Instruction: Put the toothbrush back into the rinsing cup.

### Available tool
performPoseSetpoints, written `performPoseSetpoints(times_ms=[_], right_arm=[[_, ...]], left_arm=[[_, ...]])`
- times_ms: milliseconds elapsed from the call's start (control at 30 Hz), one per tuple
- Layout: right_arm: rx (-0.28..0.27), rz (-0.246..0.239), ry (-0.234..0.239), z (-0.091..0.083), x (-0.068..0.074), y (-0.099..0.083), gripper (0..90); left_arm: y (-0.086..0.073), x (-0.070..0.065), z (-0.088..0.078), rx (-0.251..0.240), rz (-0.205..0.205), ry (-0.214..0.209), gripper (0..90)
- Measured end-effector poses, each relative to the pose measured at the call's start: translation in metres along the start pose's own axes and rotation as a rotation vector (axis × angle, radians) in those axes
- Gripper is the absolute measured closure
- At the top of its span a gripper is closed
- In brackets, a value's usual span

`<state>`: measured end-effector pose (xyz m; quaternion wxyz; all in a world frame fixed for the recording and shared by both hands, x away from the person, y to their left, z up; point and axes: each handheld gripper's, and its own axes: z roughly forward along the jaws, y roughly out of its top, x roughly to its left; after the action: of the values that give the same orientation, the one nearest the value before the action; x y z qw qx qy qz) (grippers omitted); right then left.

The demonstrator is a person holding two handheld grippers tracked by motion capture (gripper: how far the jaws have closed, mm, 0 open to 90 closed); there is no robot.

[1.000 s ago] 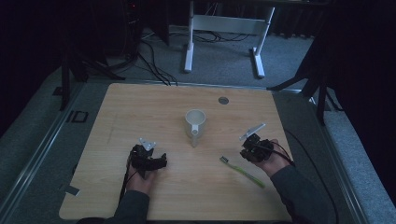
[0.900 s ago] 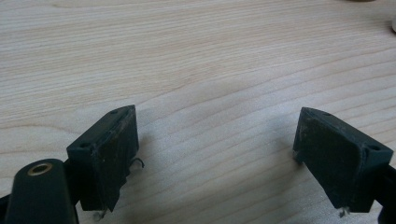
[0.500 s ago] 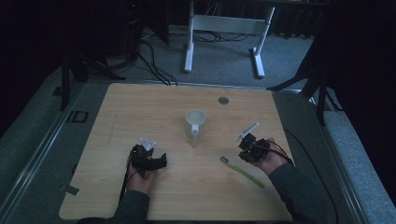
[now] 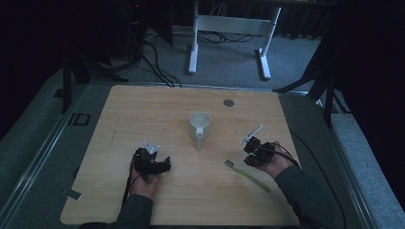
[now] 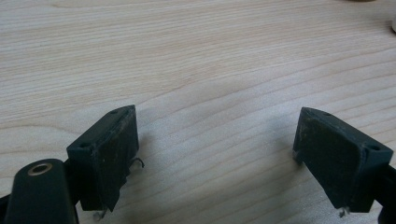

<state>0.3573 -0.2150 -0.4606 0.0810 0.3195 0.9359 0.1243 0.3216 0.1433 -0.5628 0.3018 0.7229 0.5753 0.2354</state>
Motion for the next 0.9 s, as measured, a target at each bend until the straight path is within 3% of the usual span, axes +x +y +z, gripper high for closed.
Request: performPoseSetpoints(times_ms=[900], right_arm=[[0.093,-0.032,0.026,0.0099,0.0,0.0051,82.0]], left_arm=[[0.0,0.0,0.0,0.001,0.0,0.001,14.6]])
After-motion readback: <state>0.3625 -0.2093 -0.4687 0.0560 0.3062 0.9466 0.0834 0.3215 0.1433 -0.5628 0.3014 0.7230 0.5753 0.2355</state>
